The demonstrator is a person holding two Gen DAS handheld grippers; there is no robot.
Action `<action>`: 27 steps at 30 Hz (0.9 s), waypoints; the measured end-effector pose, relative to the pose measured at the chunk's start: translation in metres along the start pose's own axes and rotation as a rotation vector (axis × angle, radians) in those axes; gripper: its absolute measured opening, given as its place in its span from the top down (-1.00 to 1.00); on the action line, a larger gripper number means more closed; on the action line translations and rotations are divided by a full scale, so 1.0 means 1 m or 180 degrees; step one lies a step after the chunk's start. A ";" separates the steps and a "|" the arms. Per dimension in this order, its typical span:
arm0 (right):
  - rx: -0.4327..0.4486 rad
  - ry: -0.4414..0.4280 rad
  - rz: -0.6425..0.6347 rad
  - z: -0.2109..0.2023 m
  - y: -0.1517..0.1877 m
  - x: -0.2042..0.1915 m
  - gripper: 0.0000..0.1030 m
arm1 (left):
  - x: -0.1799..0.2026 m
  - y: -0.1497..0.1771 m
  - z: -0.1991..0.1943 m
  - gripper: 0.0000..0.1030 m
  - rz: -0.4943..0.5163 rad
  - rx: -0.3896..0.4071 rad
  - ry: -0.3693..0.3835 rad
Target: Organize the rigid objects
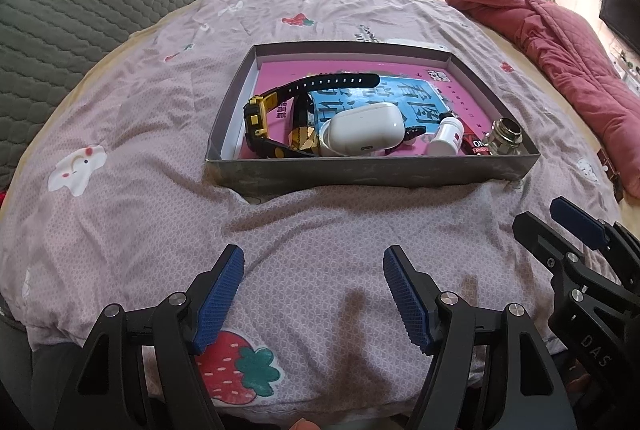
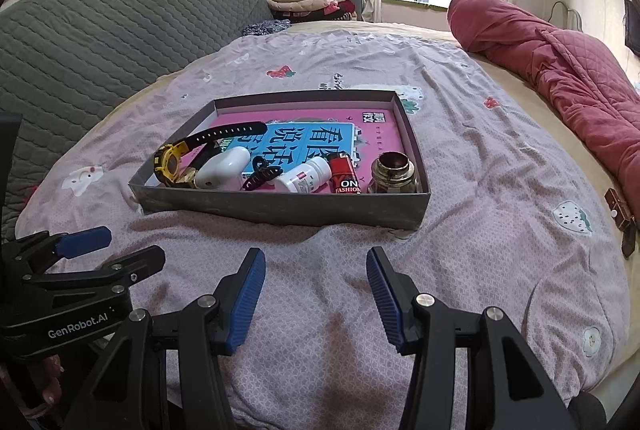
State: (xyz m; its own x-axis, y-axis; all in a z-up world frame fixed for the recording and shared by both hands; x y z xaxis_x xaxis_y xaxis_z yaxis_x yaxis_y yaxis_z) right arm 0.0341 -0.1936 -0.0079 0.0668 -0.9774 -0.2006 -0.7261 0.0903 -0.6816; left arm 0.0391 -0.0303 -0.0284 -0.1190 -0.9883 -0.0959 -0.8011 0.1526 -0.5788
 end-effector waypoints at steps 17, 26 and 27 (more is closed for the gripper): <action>-0.0002 0.0013 0.0055 0.001 0.000 0.003 -0.01 | -0.002 -0.001 0.002 -0.43 0.0009 -0.0020 -0.0084; -0.0030 0.0017 0.0086 0.004 -0.001 0.006 -0.01 | -0.011 -0.004 0.007 -0.43 -0.0040 -0.0001 -0.0036; -0.0027 0.0014 0.0119 0.005 -0.003 0.009 -0.01 | -0.016 -0.006 0.007 -0.43 -0.0057 -0.0001 -0.0051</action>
Point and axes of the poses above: each gripper's, at about its wrist camera, not at the fingertips, and z roughly the way its jaws point, x to its right, y to its underside, the point moved 2 cm from there along z, roughly the way its jaws point, and after that the axes turned 12 degrees about z, right-handed, at the moved point
